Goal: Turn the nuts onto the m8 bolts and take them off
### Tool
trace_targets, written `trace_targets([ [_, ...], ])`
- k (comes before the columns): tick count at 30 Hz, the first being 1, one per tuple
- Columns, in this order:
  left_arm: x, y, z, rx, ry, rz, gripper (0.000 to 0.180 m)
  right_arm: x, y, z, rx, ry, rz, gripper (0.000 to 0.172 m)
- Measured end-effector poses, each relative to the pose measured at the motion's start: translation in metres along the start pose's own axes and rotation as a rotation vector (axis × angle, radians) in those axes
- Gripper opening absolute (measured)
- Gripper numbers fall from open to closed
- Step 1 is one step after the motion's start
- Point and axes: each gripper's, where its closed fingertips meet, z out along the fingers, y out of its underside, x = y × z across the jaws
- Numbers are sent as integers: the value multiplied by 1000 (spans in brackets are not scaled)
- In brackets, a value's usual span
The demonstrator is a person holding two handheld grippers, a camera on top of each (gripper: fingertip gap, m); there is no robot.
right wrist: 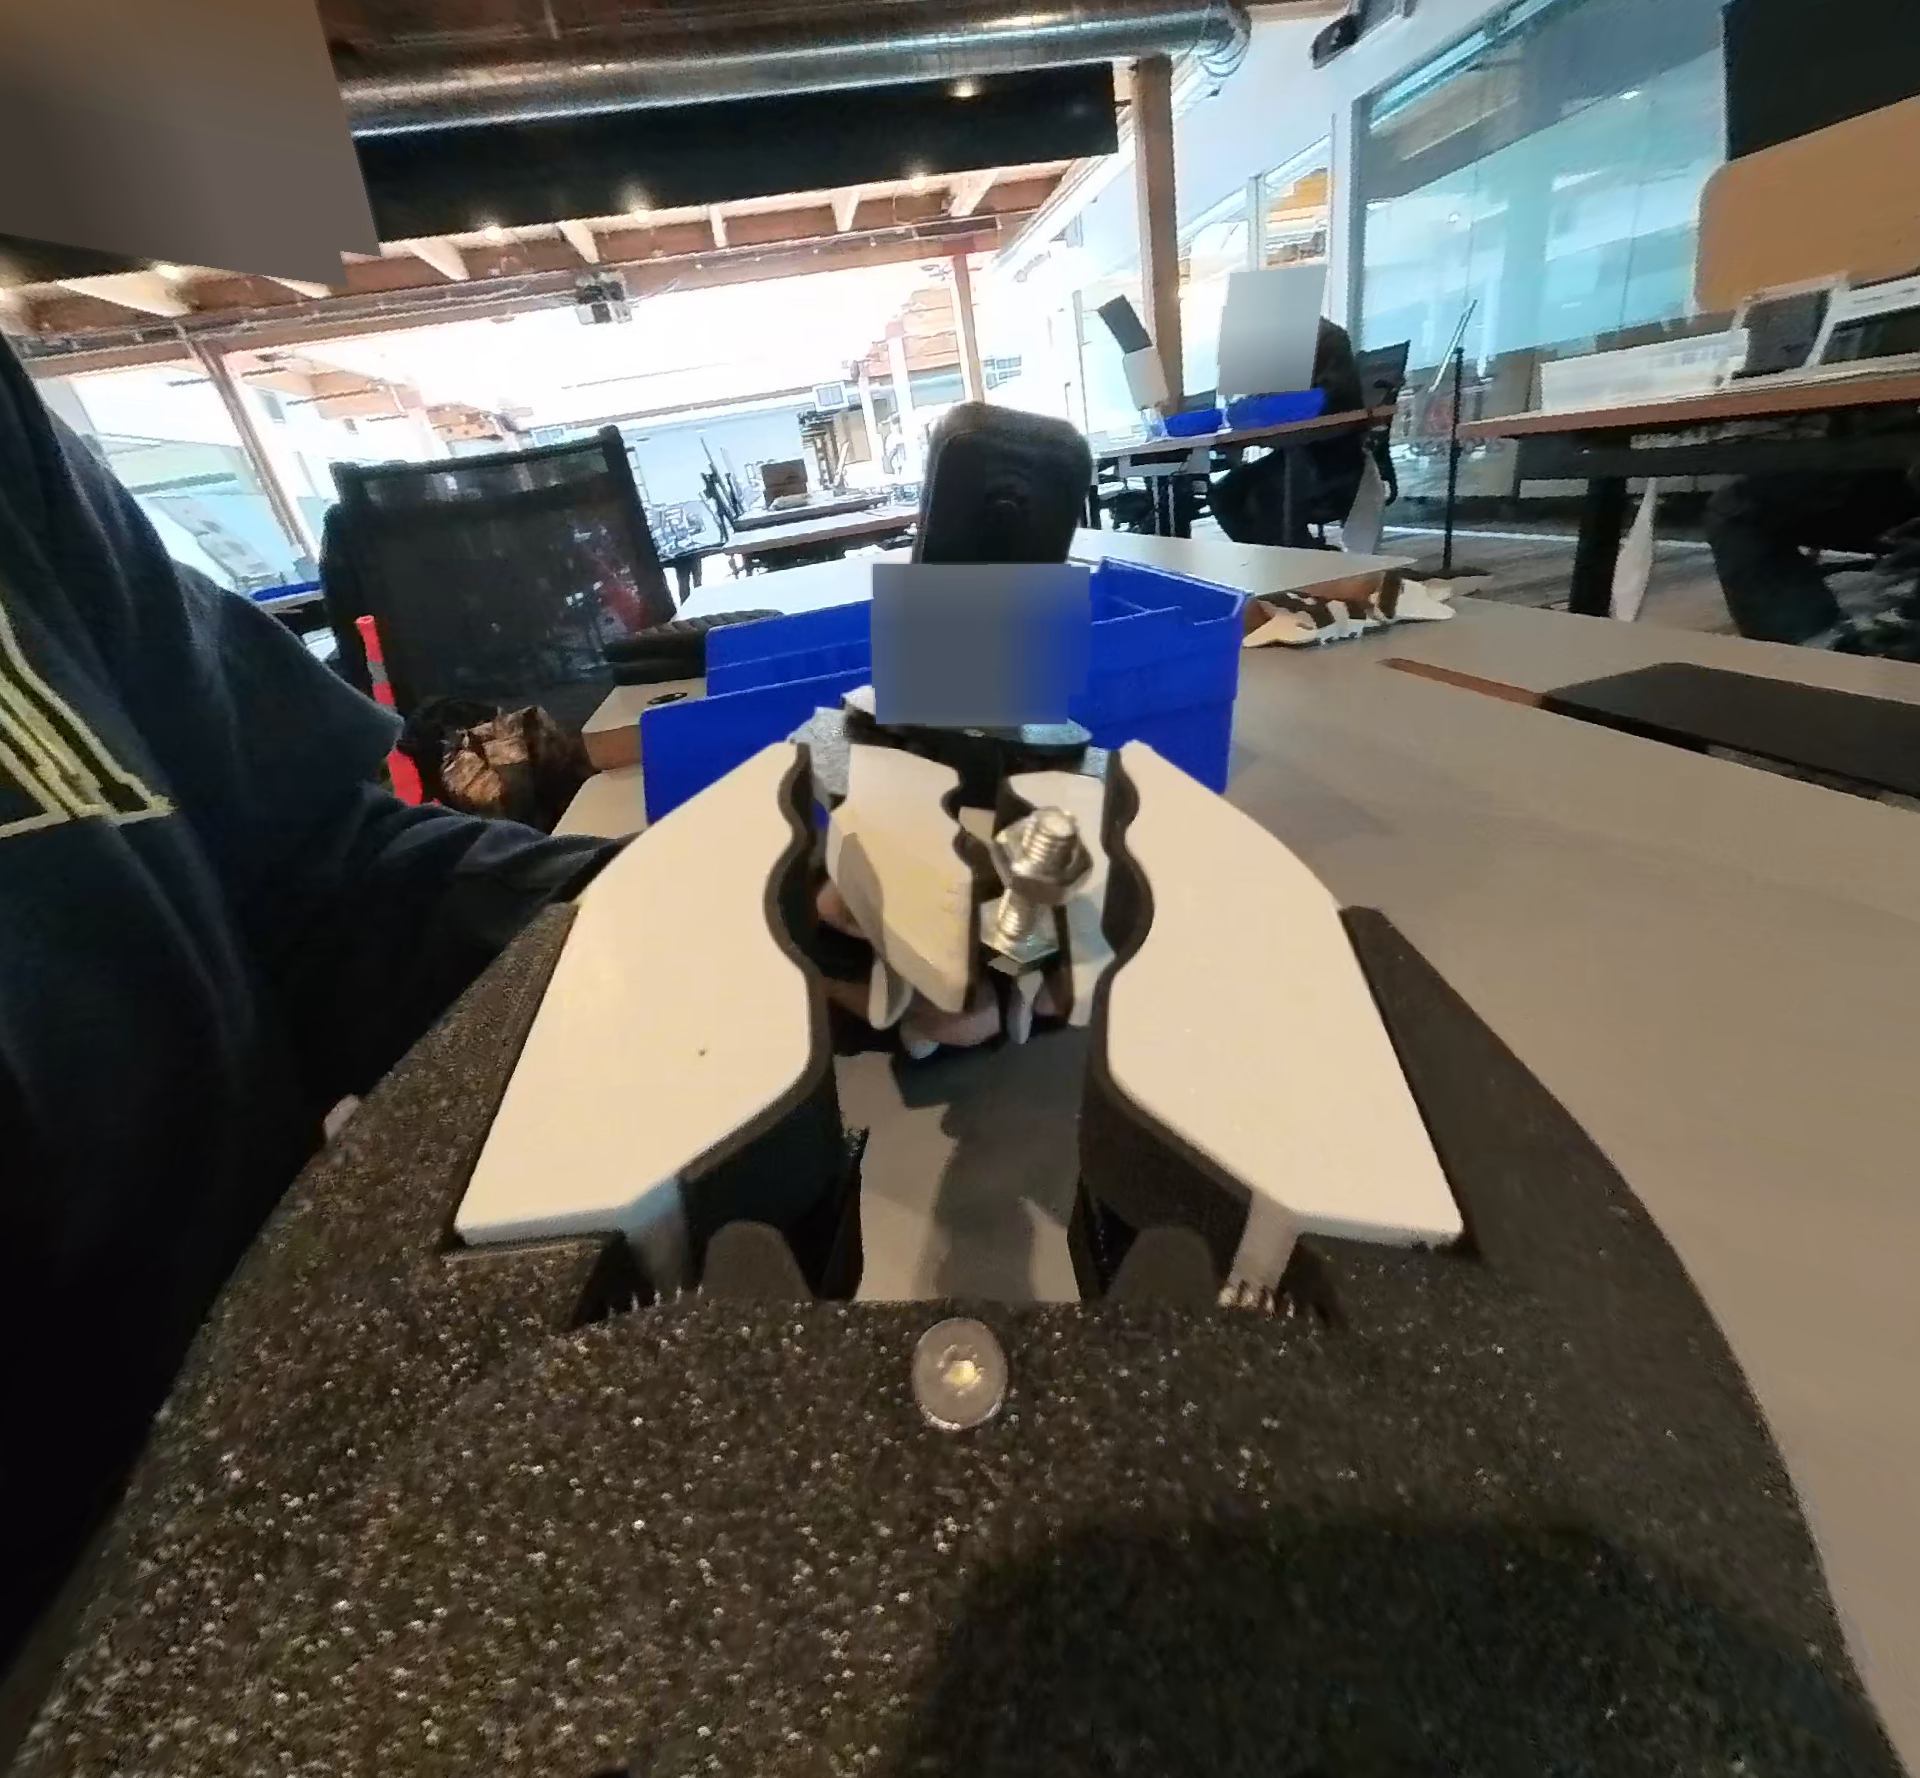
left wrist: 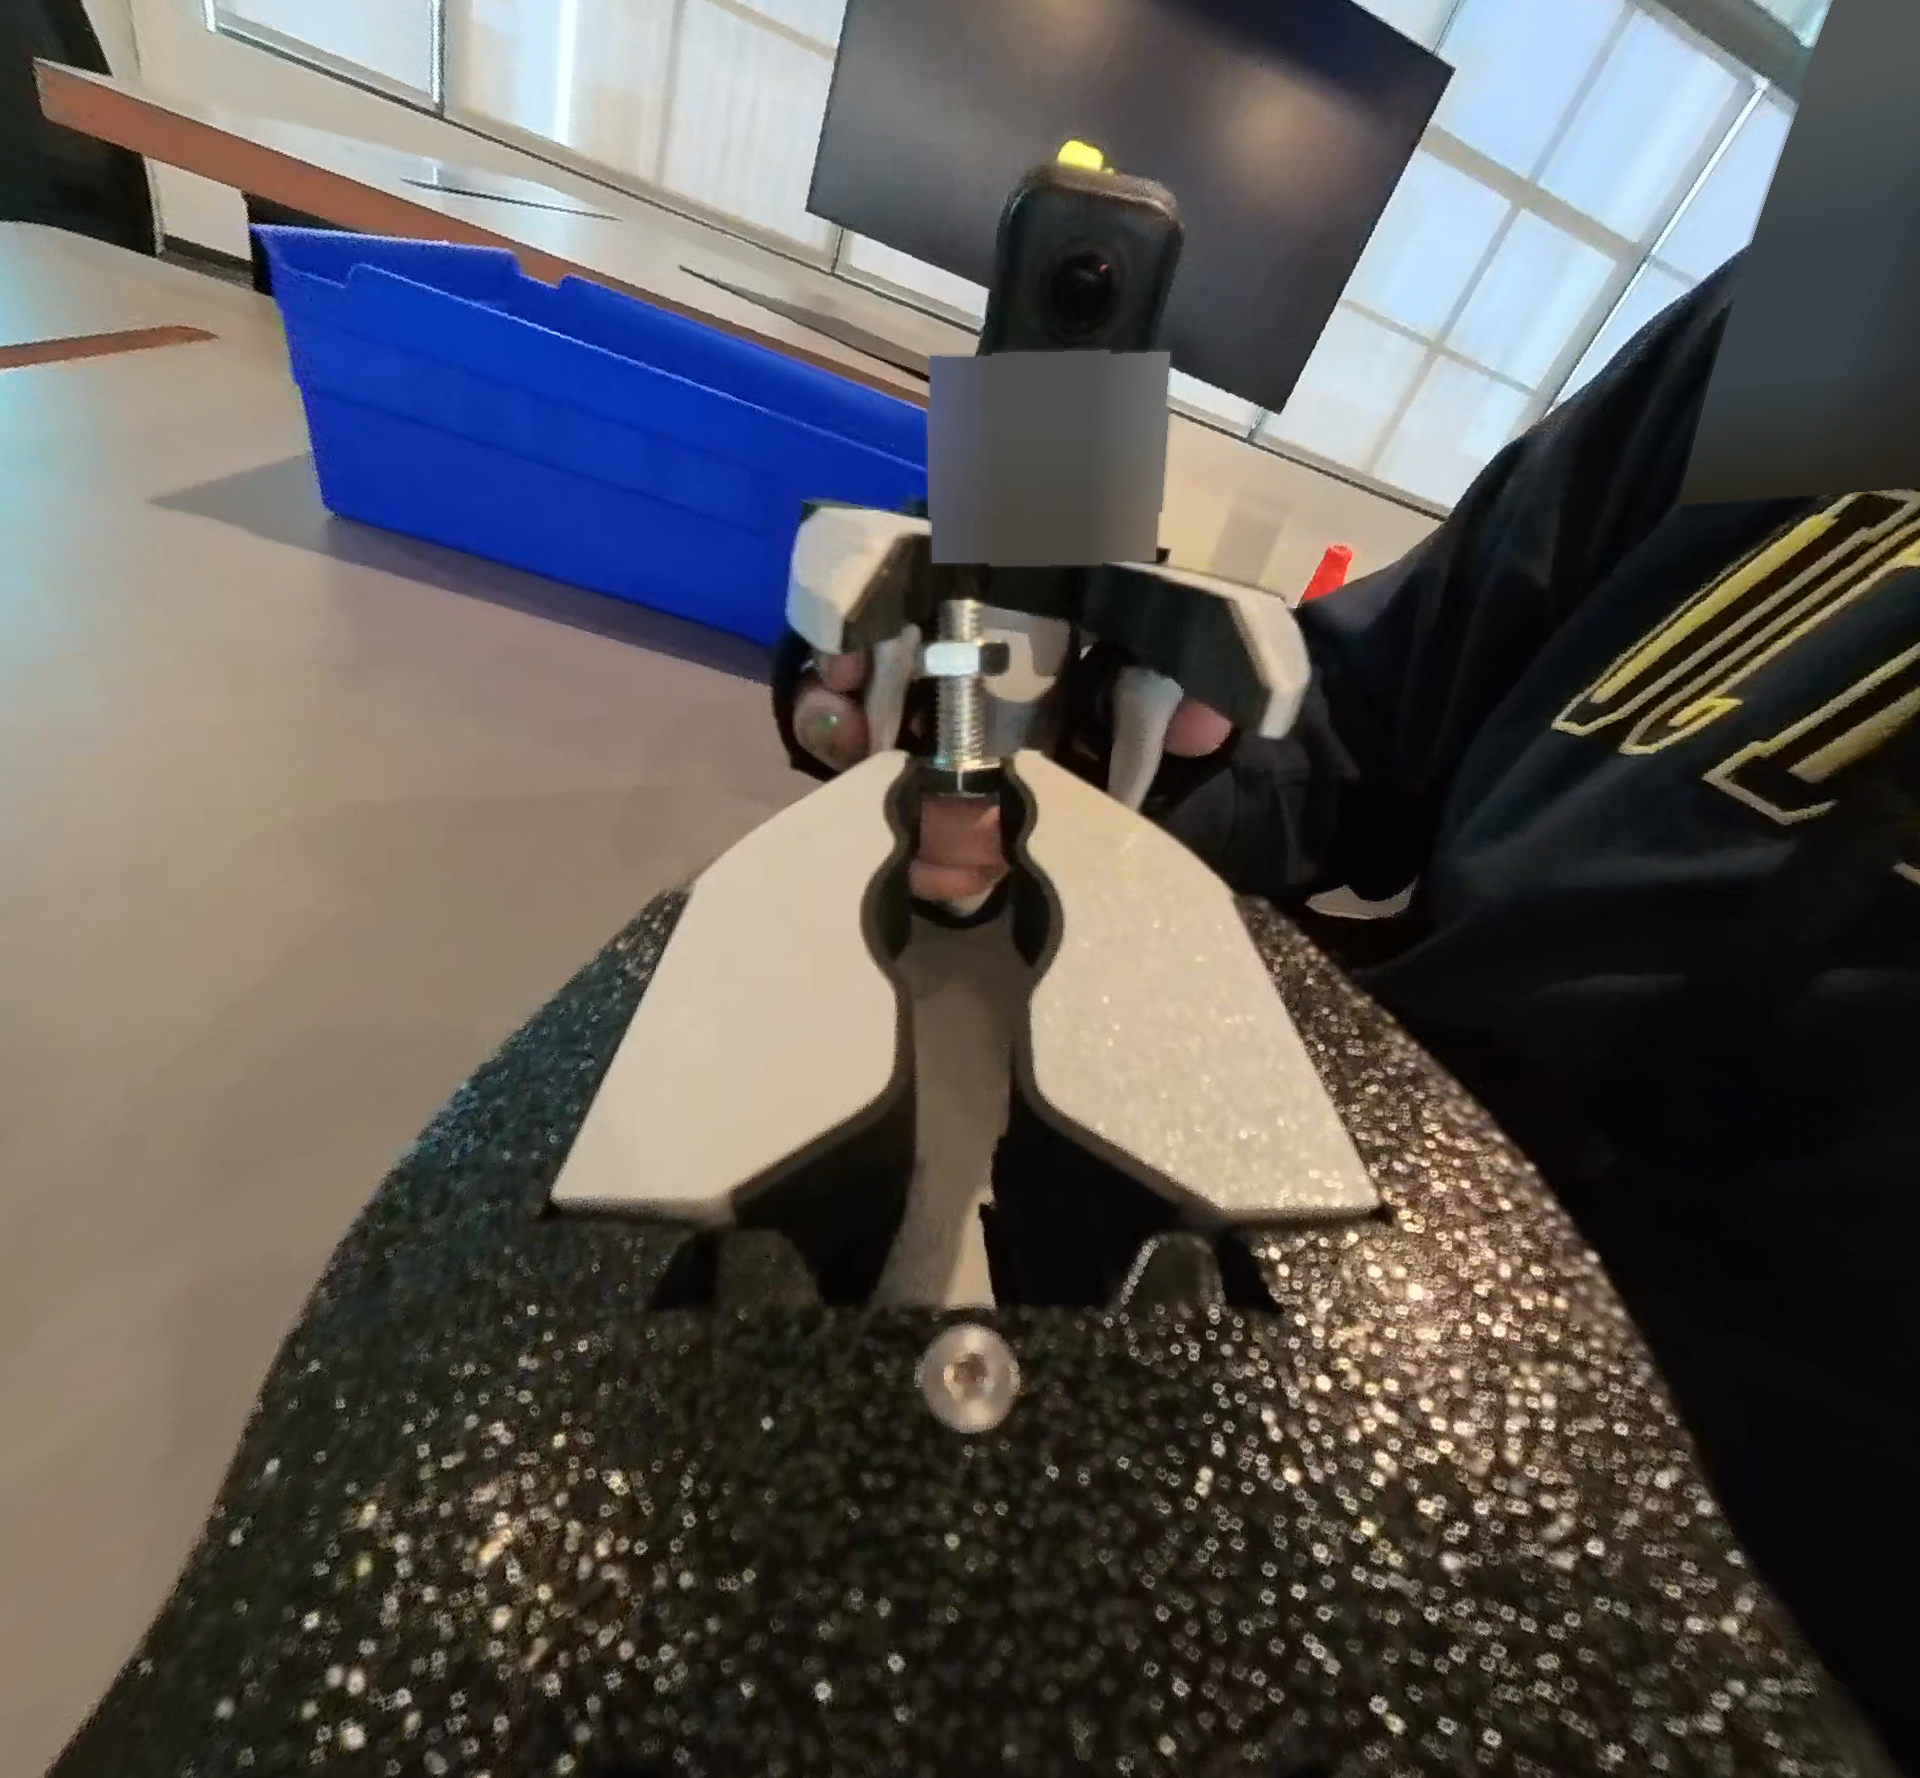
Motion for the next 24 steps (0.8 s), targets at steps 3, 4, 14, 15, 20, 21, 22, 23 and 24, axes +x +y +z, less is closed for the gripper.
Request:
trace_targets([
  [3,-4,-6,-5,46,-24,-3,14,2,-2,-2,8,13,-13,54],
  [4,-7,-10,-8,72,-42,-3,14,3,-4,-3,17,19,-8,53],
  [14,-16,-22,-21,168,-86,-26,14,22,1,-9,14,104,62,44],
  [15,-15,-21,-19,160,-81,-24,14,22,1,-9,11,104,61,44],
  [20,-13,-21,-17,161,-63,-30,14,24,1,-9,12,109,65,43],
  [21,-13,-21,-18,164,-64,-31,14,24,1,-10,12,110,64,43],
  [22,-13,-21,-18,166,-61,-34,14,24,1,-10,12,110,62,43],
  [23,-13,-21,-18,166,-58,-37,14,24,1,-9,13,109,59,43],
  [24,-12,-21,-17,164,-55,-41,14,23,1,-9,15,107,56,43],
])
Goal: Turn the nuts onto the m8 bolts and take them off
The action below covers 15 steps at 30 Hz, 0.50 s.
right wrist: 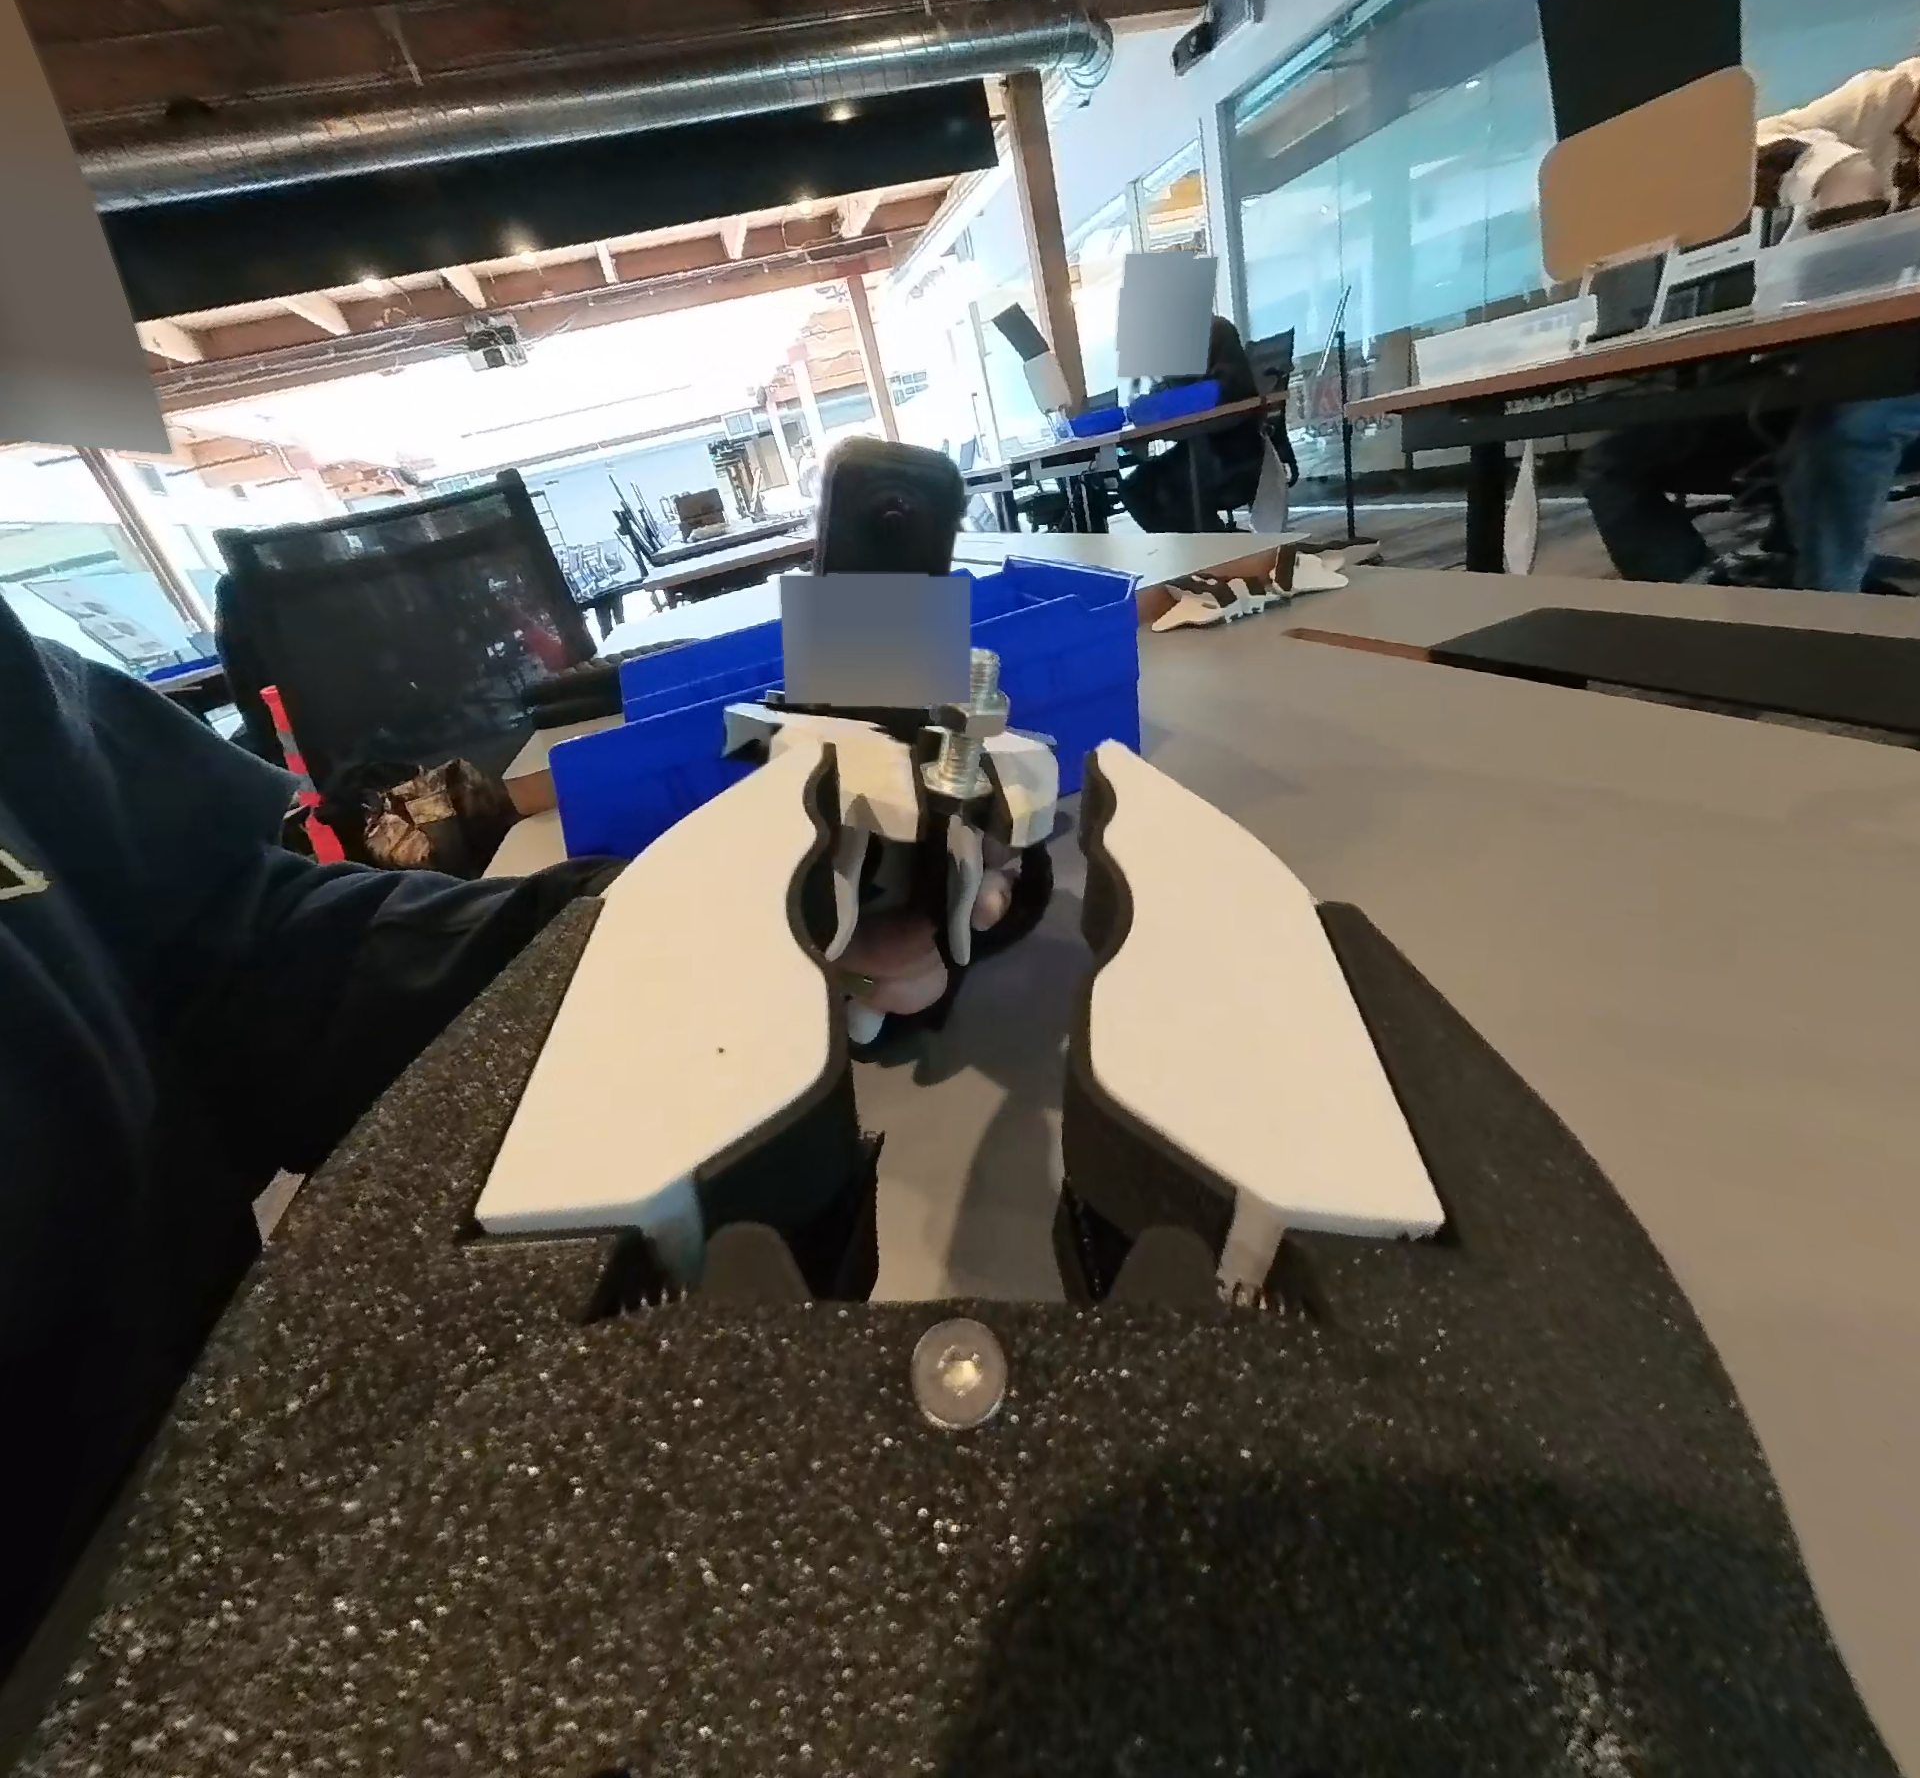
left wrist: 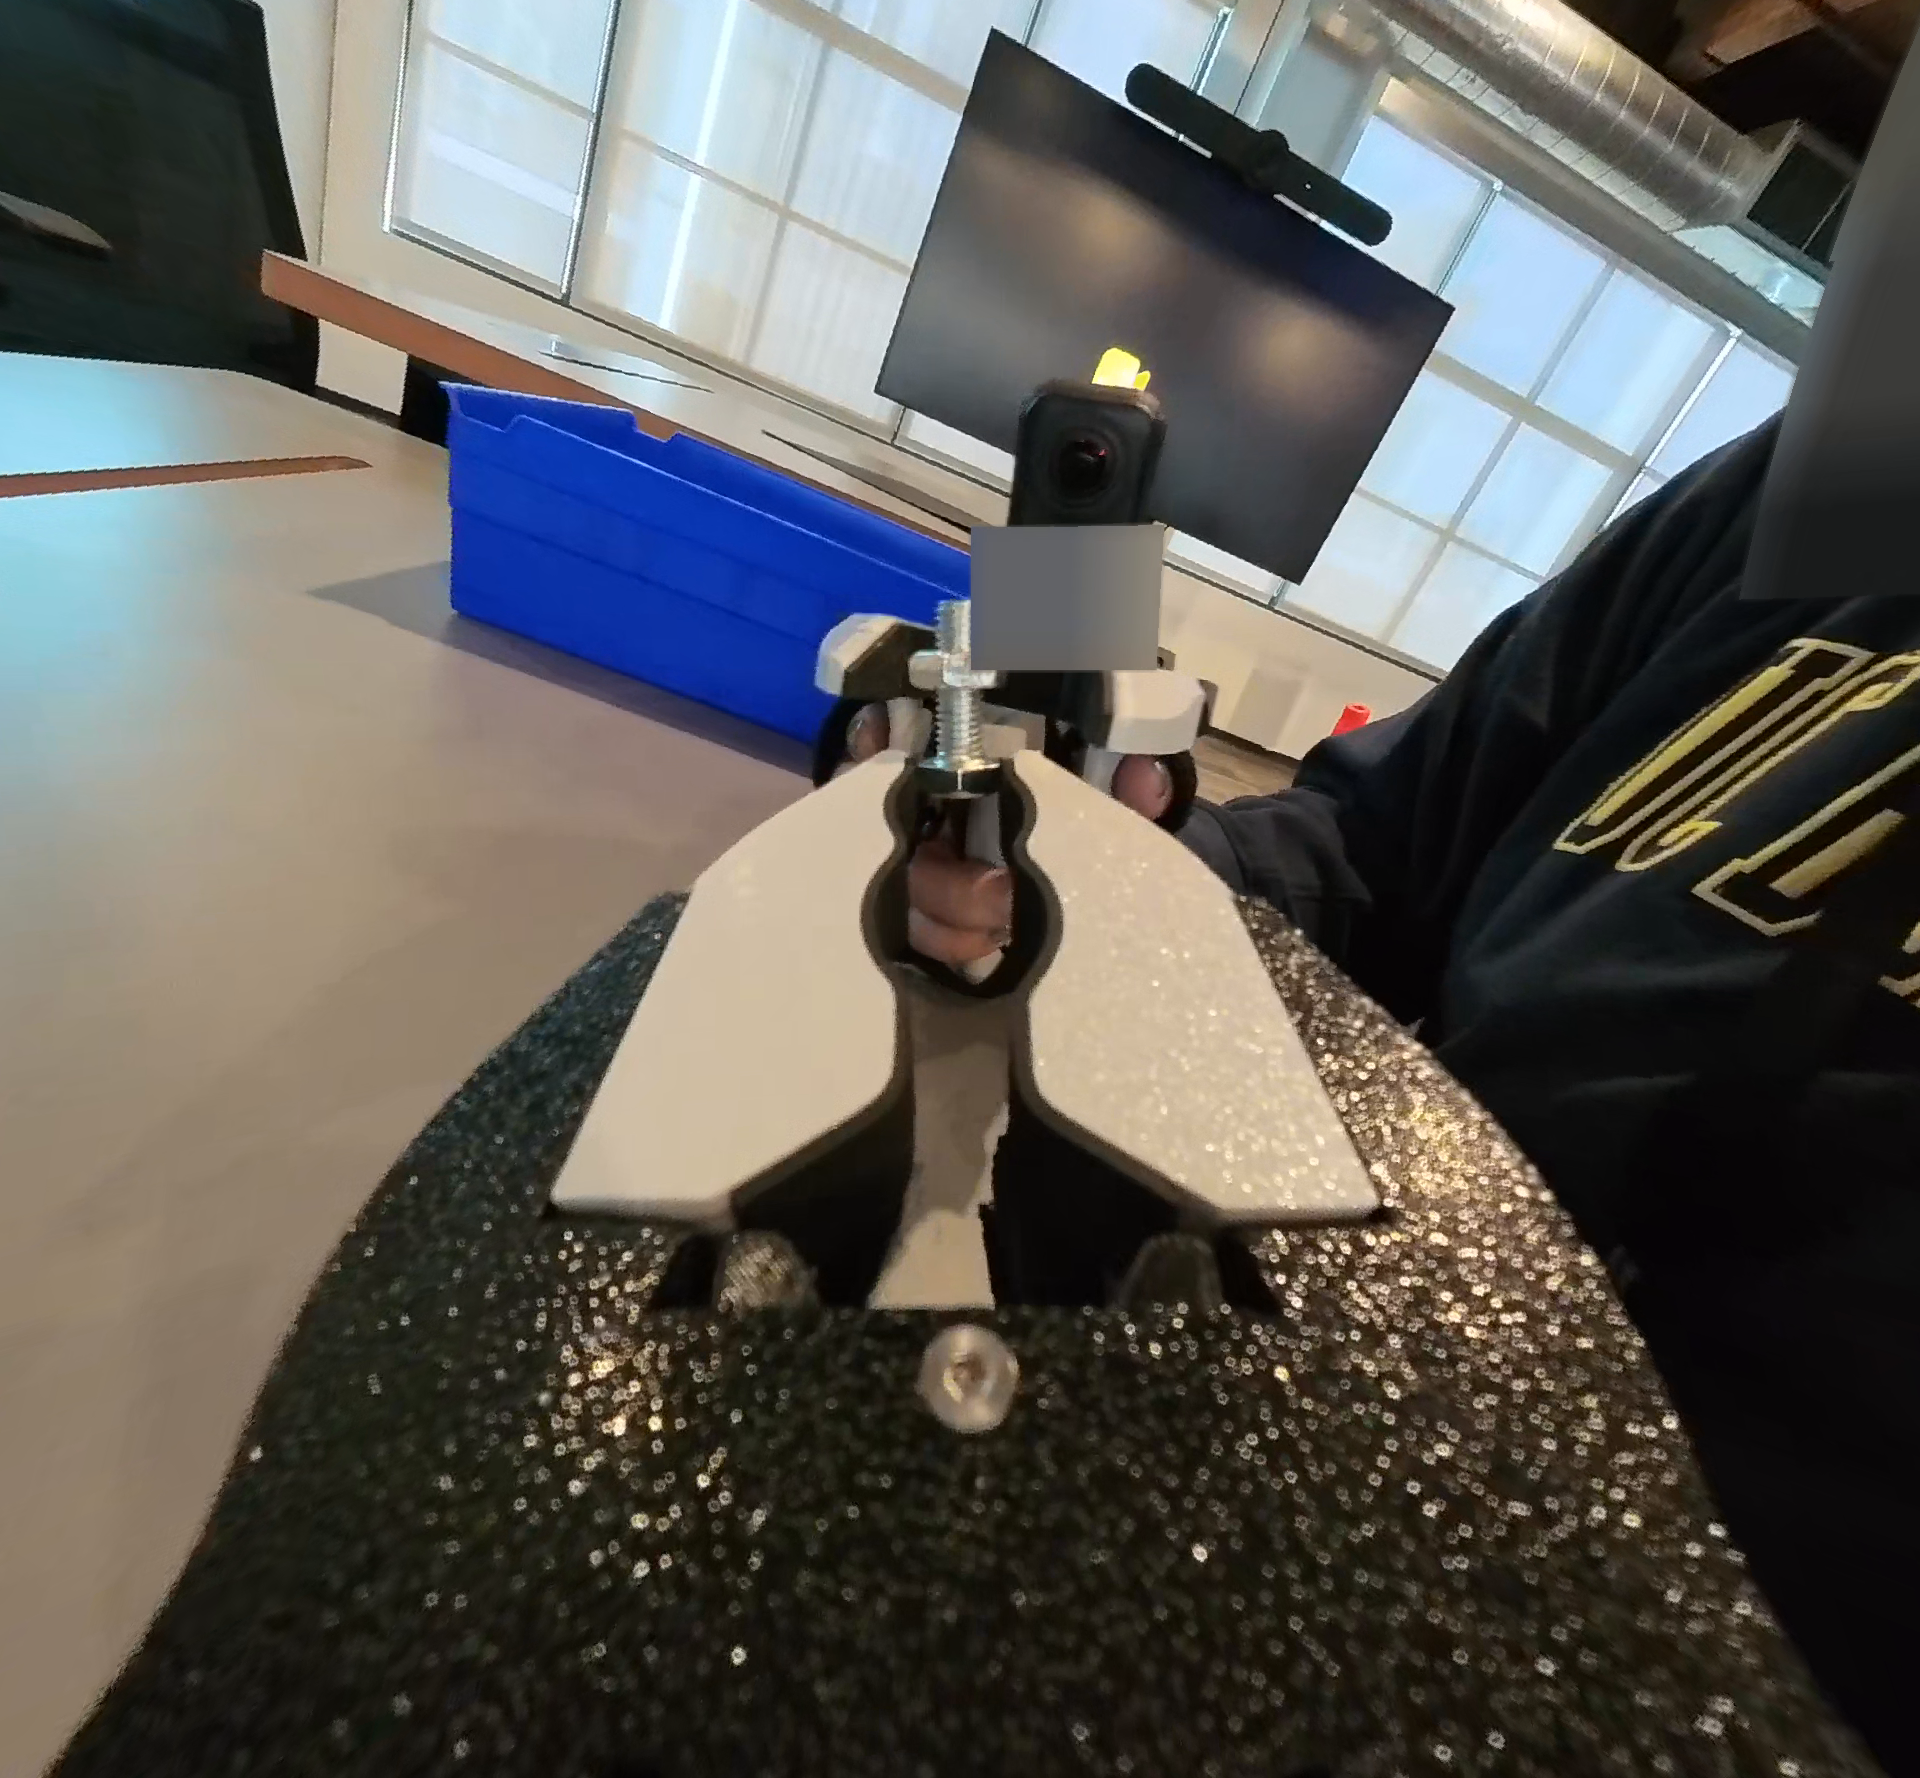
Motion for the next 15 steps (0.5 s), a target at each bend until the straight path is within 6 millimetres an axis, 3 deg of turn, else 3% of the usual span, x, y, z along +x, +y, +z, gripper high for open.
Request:
trace_targets([
  [8,10,15,11,-95,74,-33,14,-4,3,3,-17,-12,-15,46],
  [15,13,12,11,-65,85,-22,14,-2,5,2,-35,-13,4,34],
])
